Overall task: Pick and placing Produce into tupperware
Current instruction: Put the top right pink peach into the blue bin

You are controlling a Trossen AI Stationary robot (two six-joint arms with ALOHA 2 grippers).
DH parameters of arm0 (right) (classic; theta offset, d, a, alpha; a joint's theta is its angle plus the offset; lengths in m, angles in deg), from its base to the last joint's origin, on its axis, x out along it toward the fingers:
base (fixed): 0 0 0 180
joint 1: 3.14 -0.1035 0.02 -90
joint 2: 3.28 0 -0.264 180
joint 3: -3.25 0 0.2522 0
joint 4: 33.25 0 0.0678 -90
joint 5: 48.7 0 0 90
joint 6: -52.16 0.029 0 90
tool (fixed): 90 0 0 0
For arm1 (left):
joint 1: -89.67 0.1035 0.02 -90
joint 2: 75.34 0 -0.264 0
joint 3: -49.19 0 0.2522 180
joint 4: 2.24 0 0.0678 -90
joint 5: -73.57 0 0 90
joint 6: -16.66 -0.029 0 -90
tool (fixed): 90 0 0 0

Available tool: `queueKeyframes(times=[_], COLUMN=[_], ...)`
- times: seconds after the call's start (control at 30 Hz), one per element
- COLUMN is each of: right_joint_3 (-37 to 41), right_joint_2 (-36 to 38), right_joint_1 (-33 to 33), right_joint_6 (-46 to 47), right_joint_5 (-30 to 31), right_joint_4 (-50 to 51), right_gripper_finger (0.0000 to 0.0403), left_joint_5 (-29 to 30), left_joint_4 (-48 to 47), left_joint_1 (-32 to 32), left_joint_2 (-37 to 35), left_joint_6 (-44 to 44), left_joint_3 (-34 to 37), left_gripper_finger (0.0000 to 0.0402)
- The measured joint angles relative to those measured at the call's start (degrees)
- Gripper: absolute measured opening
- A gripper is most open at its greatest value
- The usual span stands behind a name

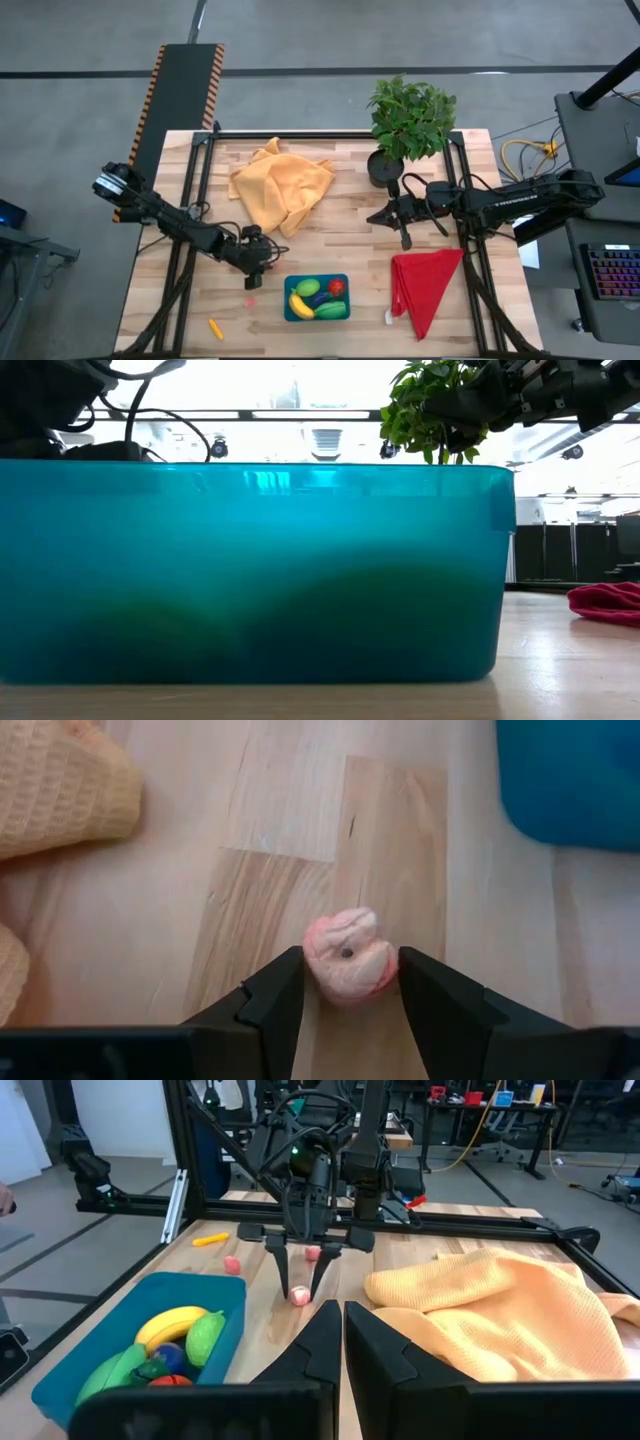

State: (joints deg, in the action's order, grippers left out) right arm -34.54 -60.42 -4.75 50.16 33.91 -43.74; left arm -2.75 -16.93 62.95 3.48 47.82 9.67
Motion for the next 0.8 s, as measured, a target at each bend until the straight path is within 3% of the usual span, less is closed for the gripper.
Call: queueKeyframes(times=[0.33, 0.8], right_joint_3=[0.02, 0.04], right_joint_2=[0.0, 0.0], right_joint_1=[0.0, 0.0], right_joint_6=[0.0, 0.0], right_joint_5=[0.0, 0.0], right_joint_4=[0.0, 0.04], right_gripper_finger=[0.0009, 0.0009], left_joint_5=[0.03, -0.1], left_joint_4=[0.31, -1.89], left_joint_1=[0.0, 0.0], left_joint_2=[-0.21, -3.95], left_joint_6=[-2.19, -4.58], left_joint_3=[0.0, 0.15], left_gripper_finger=[0.0049, 0.004])
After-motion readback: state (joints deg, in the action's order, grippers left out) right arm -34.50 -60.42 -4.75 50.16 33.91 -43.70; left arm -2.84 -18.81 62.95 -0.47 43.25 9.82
